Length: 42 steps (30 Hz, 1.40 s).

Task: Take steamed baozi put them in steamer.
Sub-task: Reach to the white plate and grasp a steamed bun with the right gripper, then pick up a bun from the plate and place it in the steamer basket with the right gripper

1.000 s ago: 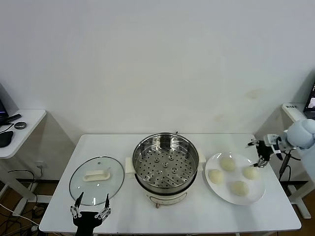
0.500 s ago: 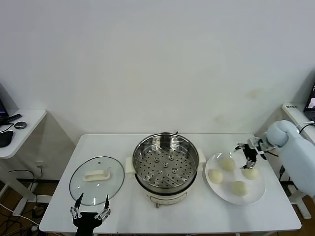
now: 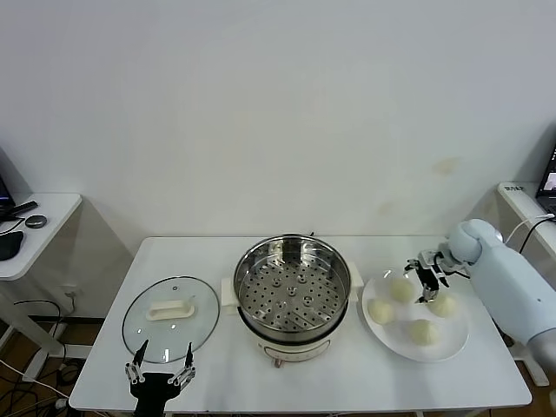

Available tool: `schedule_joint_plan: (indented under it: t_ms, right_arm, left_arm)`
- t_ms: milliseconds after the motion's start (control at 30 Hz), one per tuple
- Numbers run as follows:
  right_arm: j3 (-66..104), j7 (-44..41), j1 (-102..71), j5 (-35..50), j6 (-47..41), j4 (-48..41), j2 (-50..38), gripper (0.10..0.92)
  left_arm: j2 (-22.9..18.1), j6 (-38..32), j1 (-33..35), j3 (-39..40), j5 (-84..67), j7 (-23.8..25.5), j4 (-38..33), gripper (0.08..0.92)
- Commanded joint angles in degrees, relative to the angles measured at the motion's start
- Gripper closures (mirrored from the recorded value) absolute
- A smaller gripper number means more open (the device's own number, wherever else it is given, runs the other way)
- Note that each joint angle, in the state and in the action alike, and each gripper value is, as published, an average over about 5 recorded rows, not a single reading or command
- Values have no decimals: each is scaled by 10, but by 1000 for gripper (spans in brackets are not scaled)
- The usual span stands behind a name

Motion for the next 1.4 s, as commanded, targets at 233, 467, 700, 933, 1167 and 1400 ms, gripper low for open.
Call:
schedule_joint_plan:
  t_ms: [233, 467, 700, 933, 1167, 1400]
  right_arm:
    - [-8, 19, 3, -15, -18, -34, 24, 203]
    - [-4, 22, -1, -13, -24, -35, 26, 203]
    - [-5, 23, 0, -6, -27, -37, 27, 209]
    - [-2, 29, 1, 0, -27, -39, 25, 276]
    - [-1, 27, 2, 8, -30, -30, 17, 313]
    - [-2, 18, 6, 22, -36, -13, 5, 369]
  left_arm:
    - [0, 1, -5, 0, 0, 1, 8, 177]
    - [0, 1, -6, 1, -1, 1, 9, 177]
    - [0, 1, -5, 1, -1, 0, 8, 177]
    - [-1, 1, -6, 3, 0, 0, 9, 177]
    - [1, 1, -6, 4, -1, 0, 8, 177]
    - [2, 1, -7, 8, -1, -1, 7, 177]
